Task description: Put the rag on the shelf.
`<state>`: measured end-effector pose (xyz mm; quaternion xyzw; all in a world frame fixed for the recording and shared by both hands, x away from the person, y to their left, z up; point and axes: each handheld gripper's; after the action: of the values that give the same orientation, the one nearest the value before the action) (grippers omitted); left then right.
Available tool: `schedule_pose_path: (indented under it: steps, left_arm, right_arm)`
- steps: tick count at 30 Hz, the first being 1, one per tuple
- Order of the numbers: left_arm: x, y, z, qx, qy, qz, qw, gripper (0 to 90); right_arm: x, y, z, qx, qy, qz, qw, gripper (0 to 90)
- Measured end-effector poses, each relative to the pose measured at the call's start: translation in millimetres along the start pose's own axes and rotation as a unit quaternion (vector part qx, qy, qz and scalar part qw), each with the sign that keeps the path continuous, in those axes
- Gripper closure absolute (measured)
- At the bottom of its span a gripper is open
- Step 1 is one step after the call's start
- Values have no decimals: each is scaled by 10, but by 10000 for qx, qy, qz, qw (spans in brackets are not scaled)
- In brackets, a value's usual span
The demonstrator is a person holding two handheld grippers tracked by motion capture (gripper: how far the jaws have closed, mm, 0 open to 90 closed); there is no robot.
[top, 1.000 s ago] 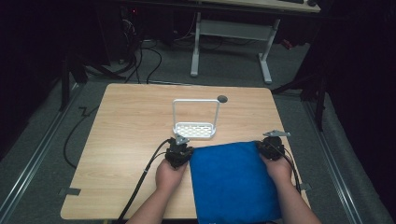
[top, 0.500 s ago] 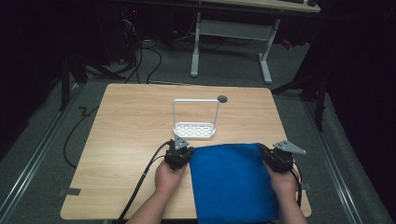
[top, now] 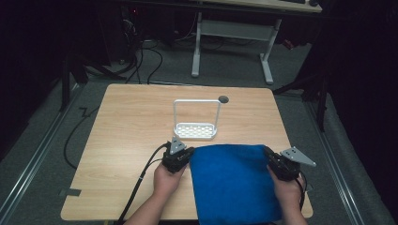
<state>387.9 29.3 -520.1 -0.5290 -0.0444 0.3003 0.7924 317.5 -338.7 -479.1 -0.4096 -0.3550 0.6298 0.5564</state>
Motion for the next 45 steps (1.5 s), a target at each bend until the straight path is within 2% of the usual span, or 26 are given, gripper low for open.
schedule_pose_path:
  steps: [4,7,9,12,17,22,28,31,35,42,45]
  left_arm:
    - [-33,-32,219,-137,39,-210,9997,884]
    - [-40,17,388,-240,70,-242,9994,884]
    - [-35,77,441,-259,80,-229,9994,884]
    - [-9,160,506,-295,87,-104,9995,884]
    - [21,135,632,-425,-174,-226,9987,884]
    - [40,92,750,-574,-337,-309,9973,883]
    - [56,37,916,-813,-492,-392,9947,883]
    - [32,5,1014,-939,-609,-496,9925,883]
    - [24,-39,1137,-1137,-642,-488,9902,883]
    - [-16,-151,1346,-1480,-739,-588,9845,883]
    - [-38,-215,1447,-1612,-814,-680,9812,883]
  right_arm:
    - [51,-47,59,-187,-35,56,9998,887]
    - [108,-59,85,-260,-53,61,9996,887]
    - [152,-59,93,-276,-81,77,9996,887]
    - [256,-78,118,-337,-115,165,9992,887]
    - [375,-114,157,-492,-182,255,9983,887]
    - [455,-132,190,-624,-265,300,9973,887]
    - [495,-182,230,-721,-373,160,9966,886]
    - [554,-214,257,-827,-398,245,9955,886]
    - [633,-243,301,-927,-451,307,9942,886]
    - [709,-354,398,-1205,-566,300,9906,886]
    - [737,-428,451,-1344,-606,310,9886,886]
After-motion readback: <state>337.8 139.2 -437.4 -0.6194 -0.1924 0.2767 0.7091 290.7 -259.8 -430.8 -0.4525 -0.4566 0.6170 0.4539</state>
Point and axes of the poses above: each handheld gripper's, and its own axes: z roughly backward along the jaws, y roughly out of its underside, x roughly to its left, and after that the axes turned 15 degrees about y, right-handed
